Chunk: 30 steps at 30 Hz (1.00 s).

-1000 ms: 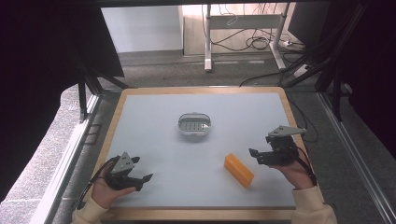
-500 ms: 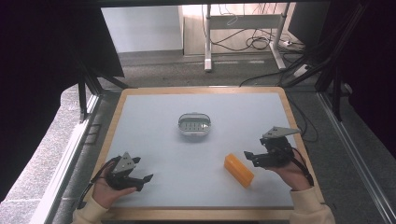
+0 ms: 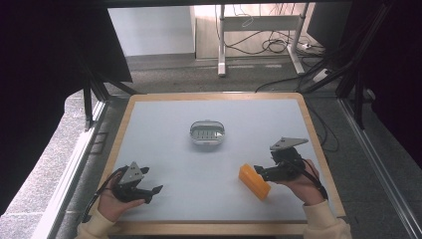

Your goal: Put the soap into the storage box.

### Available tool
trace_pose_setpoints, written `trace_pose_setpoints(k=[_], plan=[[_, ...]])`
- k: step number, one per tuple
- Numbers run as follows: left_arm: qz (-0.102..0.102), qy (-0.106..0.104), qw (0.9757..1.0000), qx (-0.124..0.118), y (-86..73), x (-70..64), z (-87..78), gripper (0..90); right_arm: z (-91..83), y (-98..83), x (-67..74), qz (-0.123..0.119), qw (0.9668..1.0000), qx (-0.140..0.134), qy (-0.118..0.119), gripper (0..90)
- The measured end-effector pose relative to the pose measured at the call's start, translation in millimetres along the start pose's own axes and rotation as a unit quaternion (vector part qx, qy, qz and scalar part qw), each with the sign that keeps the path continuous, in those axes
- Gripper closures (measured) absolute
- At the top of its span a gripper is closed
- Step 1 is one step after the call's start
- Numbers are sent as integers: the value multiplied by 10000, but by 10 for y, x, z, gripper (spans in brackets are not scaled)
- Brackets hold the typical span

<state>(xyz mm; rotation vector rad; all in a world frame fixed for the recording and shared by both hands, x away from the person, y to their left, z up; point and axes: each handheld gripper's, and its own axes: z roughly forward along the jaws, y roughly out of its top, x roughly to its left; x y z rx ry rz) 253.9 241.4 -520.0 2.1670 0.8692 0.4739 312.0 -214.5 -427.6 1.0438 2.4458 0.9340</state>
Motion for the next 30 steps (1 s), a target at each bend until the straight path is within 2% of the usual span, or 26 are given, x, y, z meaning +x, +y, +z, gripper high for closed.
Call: trace_pose_setpoints(k=[12, 18, 24, 30], plan=[[18, -20, 10000, -8, -2, 3, -14, 193, 166, 9, 183, -251, 9984, 495, 48, 229], [9, -27, 10000, -8, -4, 3, -12, 193, 223, -7, 207, -247, 9979, 592, 70, 227], [10, -28, 10000, -6, -4, 3, -15, 193, 312, -22, 260, -296, 9962, 806, 126, 231], [1, -27, 10000, -16, -8, 8, -16, 193, 407, -49, 283, -244, 9943, 1023, 173, 271]])
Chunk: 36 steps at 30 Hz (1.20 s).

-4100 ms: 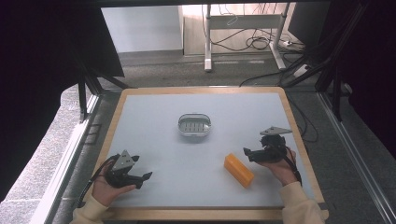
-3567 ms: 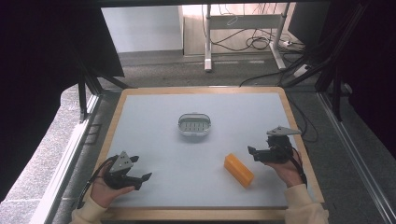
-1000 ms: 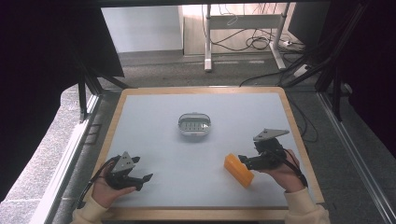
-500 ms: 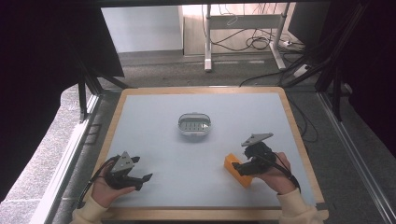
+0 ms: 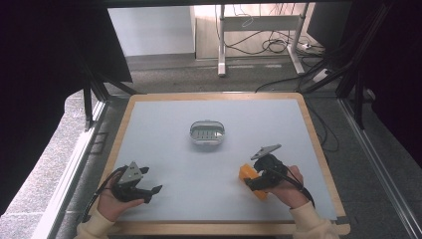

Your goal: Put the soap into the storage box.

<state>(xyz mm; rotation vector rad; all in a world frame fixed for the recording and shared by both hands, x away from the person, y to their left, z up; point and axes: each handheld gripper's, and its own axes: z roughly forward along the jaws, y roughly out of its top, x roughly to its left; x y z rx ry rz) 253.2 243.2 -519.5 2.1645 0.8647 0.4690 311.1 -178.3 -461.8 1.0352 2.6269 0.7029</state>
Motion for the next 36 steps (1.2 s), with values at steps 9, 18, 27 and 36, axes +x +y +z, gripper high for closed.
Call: trace_pose_setpoints(k=[9, 18, 27, 36], plan=[[-9, 4, 10000, -25, 0, 6, -6, 193, 136, -18, 21, -32, 9994, 342, 7, 424], [-14, 19, 10000, -39, -4, 12, -7, 193, 219, -11, 60, -121, 9979, 634, -93, 593], [24, 10, 10000, -11, 2, 1, -7, 193, 189, 8, 62, -187, 9976, 661, 22, 613], [23, 14, 10000, -7, 1, 0, -7, 193, 21, 24, 16, -221, 9992, 339, -17, 614]])
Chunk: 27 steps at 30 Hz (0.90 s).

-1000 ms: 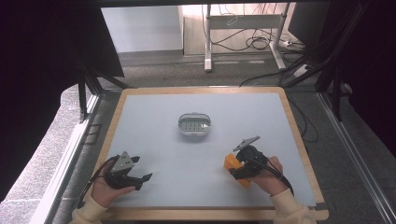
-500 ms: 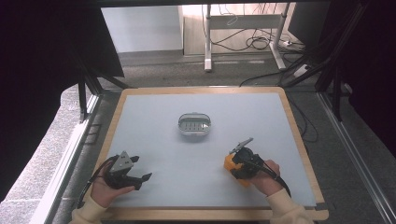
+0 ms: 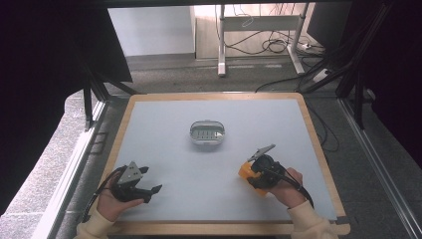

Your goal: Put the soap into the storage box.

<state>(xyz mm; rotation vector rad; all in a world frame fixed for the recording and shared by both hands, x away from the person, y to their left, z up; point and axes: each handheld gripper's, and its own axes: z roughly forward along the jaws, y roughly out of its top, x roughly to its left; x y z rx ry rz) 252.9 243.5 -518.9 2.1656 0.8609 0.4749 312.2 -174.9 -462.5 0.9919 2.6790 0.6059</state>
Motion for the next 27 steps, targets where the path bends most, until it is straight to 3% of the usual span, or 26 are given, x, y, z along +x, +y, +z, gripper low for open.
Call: trace_pose_setpoints(k=[7, 13, 16, 27], plan=[[1, 2, 10000, 0, 0, -1, -2, 193, -67, 7, 12, -280, 9994, -146, 108, 614], [-20, 11, 10000, -3, -4, -7, 0, 193, -95, 7, 10, -348, 9990, -225, 138, 614], [-47, -2, 10000, -31, 3, -13, -9, 193, -121, 3, -3, -327, 9986, -309, 263, 614], [-15, 17, 10000, 8, 8, -26, -4, 193, -190, 14, -39, -388, 9979, -468, 200, 614]])
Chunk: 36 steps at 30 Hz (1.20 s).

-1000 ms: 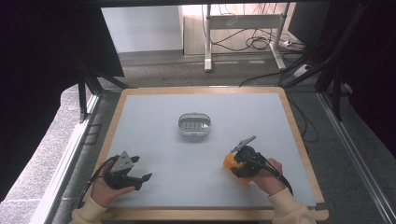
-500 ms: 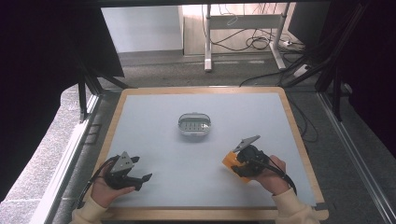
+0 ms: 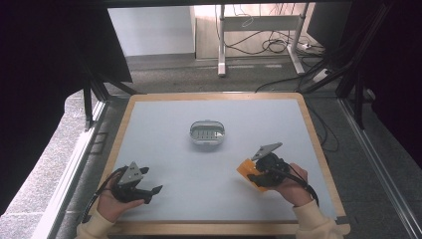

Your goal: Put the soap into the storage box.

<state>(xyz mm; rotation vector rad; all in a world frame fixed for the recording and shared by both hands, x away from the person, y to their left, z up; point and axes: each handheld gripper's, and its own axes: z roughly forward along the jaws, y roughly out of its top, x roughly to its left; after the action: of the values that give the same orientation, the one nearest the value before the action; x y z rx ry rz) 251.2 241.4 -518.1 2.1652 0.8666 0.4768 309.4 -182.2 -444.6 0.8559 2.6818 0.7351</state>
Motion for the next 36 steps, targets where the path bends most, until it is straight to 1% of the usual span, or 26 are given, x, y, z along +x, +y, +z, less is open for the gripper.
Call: trace_pose_setpoints(k=[9, 12, 17, 20, 22, 26, 36], plan=[[24, 16, 10000, 5, 0, 4, -18, 193, -4, 57, -29, -85, 9999, -73, 55, 615], [43, 1, 10000, 3, -1, 9, -16, 193, -16, 90, -42, -92, 9999, -103, 69, 615], [15, -3, 10000, -30, -5, 13, -24, 193, -35, 142, -75, -85, 9999, -123, 49, 615], [12, -11, 10000, -24, -2, 9, -23, 193, -37, 168, -93, -70, 9999, -128, 87, 615], [26, -17, 10000, -9, -2, 11, -16, 193, -46, 192, -106, -114, 9998, -154, 76, 615], [21, -17, 10000, -3, 0, 4, -13, 193, -65, 224, -132, -102, 9997, -197, 89, 614], [17, -26, 10000, 19, -3, 7, -8, 193, -76, 292, -175, -158, 9996, -207, 98, 615]])
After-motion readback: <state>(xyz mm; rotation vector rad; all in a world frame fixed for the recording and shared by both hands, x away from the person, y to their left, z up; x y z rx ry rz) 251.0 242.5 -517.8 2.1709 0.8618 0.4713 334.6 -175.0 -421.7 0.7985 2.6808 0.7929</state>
